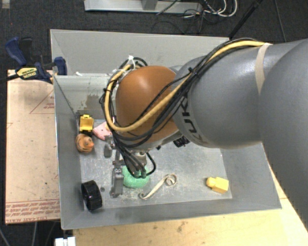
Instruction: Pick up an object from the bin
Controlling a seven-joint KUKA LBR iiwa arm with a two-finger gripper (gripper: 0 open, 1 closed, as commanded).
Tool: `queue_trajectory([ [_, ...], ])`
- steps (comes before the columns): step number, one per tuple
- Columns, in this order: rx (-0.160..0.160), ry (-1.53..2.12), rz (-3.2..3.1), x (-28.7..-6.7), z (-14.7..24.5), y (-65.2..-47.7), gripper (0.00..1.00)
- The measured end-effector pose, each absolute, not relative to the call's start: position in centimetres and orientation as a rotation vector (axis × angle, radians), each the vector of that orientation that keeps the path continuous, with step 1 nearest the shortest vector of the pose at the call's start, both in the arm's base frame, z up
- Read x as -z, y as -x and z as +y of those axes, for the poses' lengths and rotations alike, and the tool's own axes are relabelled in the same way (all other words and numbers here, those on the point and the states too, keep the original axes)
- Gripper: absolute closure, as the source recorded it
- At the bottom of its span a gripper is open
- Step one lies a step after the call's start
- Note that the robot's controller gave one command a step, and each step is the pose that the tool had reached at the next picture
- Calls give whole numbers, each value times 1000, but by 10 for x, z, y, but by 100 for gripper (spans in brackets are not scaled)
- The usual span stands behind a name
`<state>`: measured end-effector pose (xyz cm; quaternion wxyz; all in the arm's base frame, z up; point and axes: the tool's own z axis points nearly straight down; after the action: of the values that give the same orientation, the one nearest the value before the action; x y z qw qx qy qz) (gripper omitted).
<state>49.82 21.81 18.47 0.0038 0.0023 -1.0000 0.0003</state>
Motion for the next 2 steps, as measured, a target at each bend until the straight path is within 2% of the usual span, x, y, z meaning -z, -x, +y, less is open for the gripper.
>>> queue_trajectory([
  [1,2,-1,-3141,-189,217,-500,0],
  [2,5,124,-3144,-157,211,-504,0],
])
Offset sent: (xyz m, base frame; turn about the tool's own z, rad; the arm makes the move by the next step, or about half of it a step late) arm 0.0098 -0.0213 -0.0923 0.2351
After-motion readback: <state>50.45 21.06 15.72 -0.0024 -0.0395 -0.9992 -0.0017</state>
